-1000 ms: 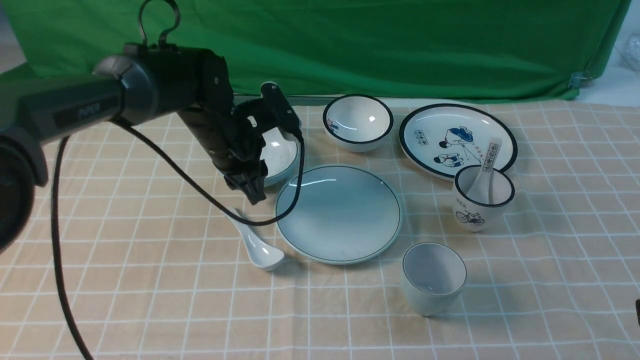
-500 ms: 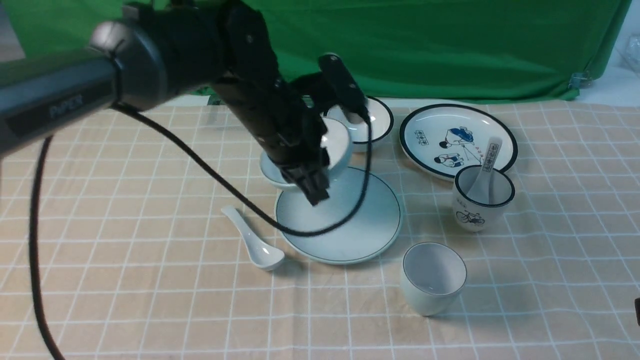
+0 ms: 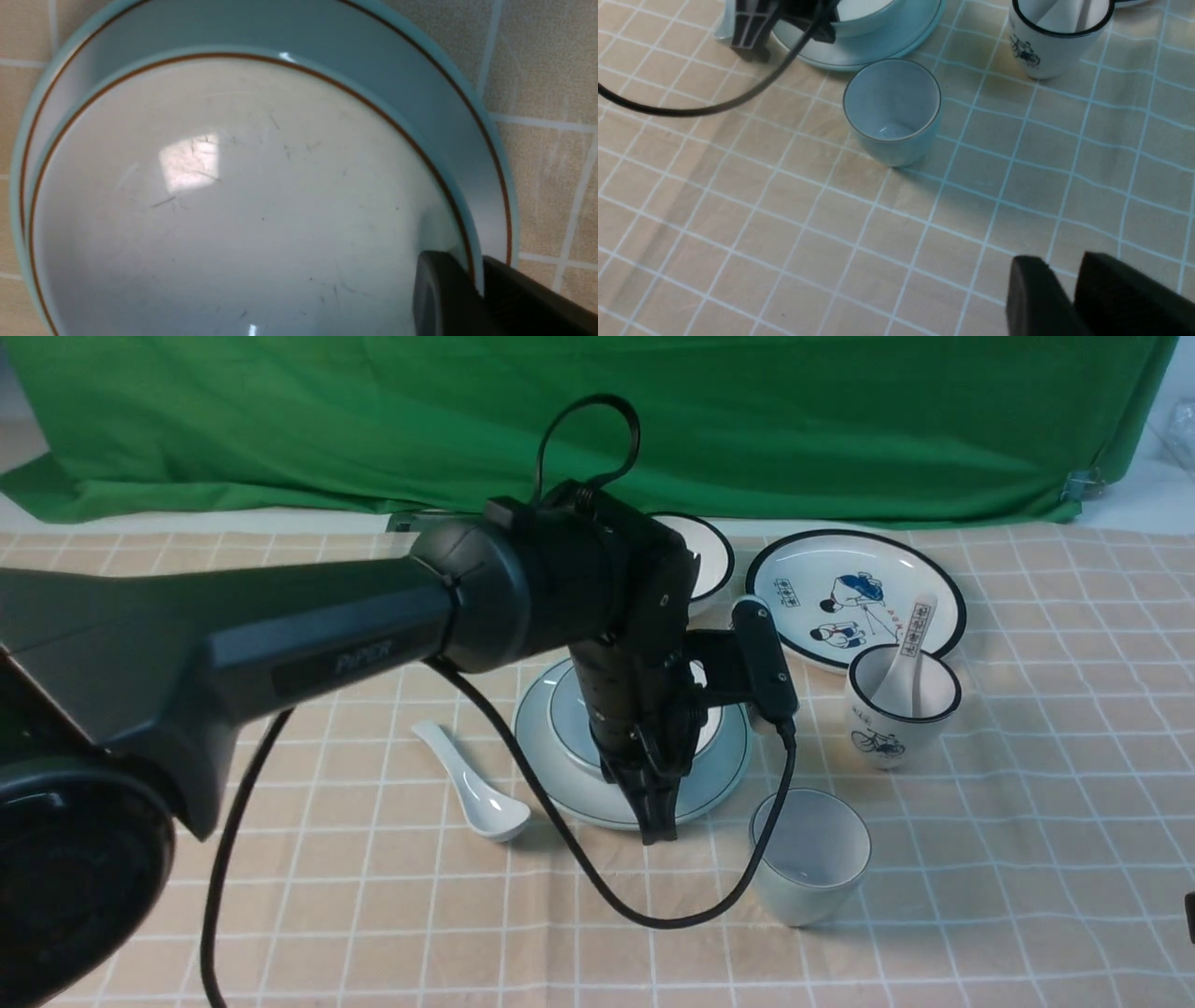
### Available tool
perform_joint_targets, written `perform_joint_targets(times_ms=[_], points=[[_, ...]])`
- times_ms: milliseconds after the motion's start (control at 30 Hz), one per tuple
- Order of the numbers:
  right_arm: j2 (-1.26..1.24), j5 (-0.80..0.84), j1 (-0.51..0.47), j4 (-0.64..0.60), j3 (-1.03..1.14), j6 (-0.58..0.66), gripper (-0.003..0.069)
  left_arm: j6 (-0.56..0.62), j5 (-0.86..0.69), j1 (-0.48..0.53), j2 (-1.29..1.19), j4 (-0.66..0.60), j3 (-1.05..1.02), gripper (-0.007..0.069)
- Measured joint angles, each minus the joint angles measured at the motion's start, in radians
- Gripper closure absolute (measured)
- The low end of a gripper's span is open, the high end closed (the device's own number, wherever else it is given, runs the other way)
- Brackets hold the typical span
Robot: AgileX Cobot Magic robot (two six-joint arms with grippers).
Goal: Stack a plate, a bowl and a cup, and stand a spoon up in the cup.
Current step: Use the left arm to put the blue rice bowl into the blue large plate in the middle
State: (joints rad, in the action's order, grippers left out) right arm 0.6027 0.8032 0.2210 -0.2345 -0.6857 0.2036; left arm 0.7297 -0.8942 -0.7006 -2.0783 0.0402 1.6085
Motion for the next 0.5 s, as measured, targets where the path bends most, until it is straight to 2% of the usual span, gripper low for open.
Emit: perform_joint_targets(times_ms=[100,233,267,300,367,433,500], points=[[0.000,0.000,0.000,0.000,0.000,0.000,0.0470,0.000,-0.008,0.000,0.000,-0.005,0.000,0.0555],[0.005,0.000,0.000,0.000,0.000,-0.004,0.0413,0.000,-0.025,0.000,0.001,-0.025,0.000,0.0479],[0.016,0.002,0.000,0.000,-0.005,-0.005,0.0367,-0.002,-0.030,0.000,0.008,-0.034,0.000,0.0414],[0.017,0.003,0.000,0.000,-0.007,-0.005,0.0358,-0.004,-0.030,0.000,0.009,-0.034,0.000,0.0398],[0.044,0.009,0.002,-0.007,-0.028,-0.004,0.0324,-0.029,-0.034,0.000,0.031,-0.040,0.000,0.0314],[0.090,0.020,0.015,-0.034,-0.067,0.012,0.0318,-0.069,-0.043,0.000,0.082,-0.047,0.000,0.0220],[0.135,0.032,0.037,-0.060,-0.103,0.032,0.0331,-0.124,-0.045,0.000,0.130,-0.059,0.000,0.0186]])
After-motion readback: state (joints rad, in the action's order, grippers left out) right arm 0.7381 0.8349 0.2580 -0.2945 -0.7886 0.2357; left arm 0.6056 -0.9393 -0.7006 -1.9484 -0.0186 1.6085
